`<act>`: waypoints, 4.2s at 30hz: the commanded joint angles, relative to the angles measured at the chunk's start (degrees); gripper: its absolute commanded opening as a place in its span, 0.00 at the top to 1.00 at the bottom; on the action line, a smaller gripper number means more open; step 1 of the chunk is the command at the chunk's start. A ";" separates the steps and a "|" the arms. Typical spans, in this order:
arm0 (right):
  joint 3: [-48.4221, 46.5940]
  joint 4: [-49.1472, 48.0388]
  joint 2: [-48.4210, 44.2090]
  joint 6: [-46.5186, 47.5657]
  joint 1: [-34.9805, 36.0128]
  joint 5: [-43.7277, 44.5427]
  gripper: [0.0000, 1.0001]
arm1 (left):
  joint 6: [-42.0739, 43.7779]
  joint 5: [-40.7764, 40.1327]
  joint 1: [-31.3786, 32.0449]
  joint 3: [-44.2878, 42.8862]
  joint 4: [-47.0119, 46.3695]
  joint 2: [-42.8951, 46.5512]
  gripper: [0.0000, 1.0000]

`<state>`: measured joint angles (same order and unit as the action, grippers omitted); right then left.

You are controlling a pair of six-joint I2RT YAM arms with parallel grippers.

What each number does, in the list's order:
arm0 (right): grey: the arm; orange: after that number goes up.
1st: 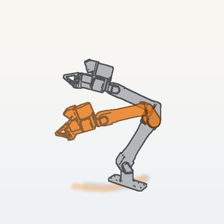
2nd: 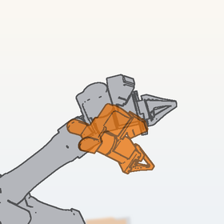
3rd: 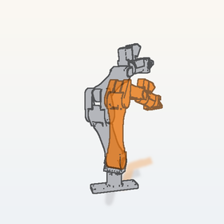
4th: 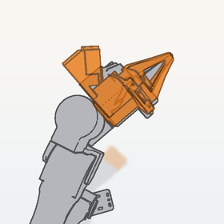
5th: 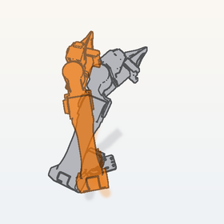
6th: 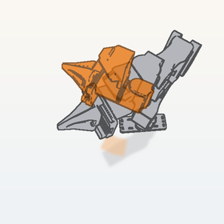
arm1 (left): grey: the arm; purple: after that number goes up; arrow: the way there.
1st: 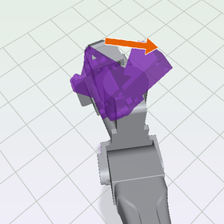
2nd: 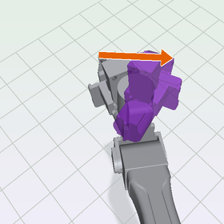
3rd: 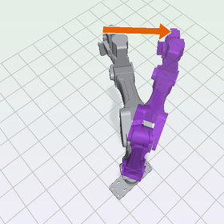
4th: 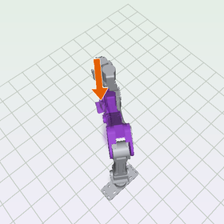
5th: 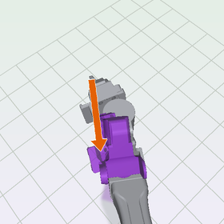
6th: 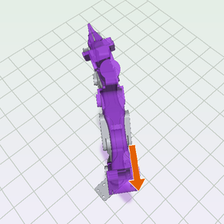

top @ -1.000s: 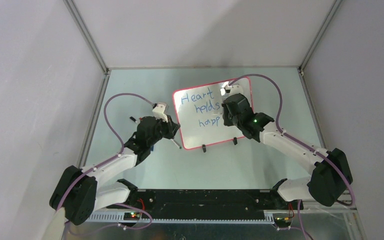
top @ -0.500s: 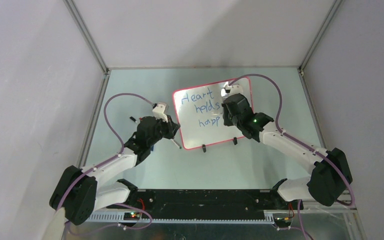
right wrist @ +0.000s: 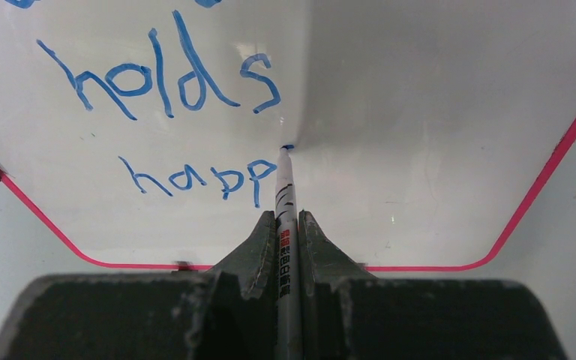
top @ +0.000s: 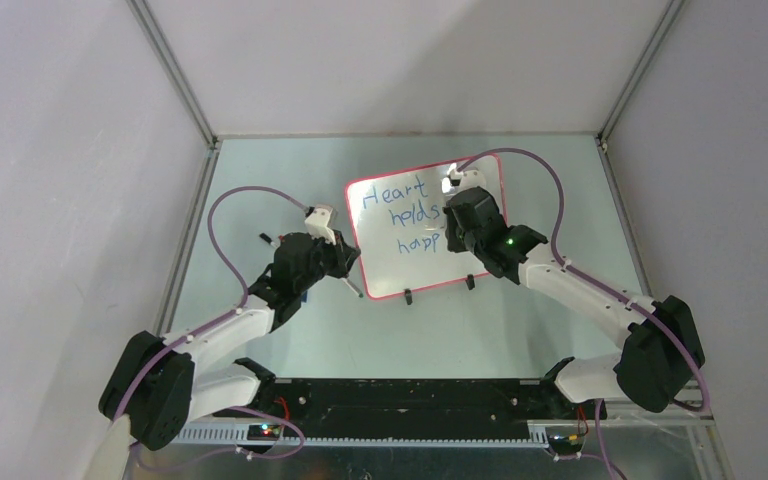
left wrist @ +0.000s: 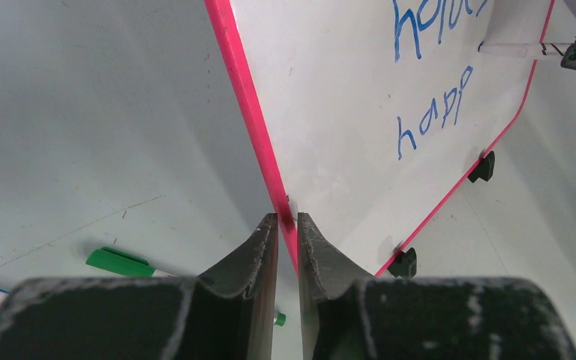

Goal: Write a sentence on the whiteboard

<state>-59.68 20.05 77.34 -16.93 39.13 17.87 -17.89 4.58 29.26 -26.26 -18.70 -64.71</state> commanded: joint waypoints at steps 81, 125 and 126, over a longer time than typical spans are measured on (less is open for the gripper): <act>2.05 2.74 0.13 -2.00 0.73 -0.42 1.00 | 1.54 -0.94 0.27 -0.61 -0.80 1.43 0.80; -0.46 0.89 -1.93 -0.21 -1.82 -0.42 1.00 | 1.39 -0.64 0.32 -0.63 -0.83 1.25 0.80; -0.51 0.92 -1.93 -0.21 -1.84 -0.39 1.00 | 1.38 -0.63 0.29 -0.63 -0.87 1.21 0.80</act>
<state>-57.98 23.18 75.11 -17.87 37.63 17.04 -17.89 4.60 29.26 -26.26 -18.70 -64.71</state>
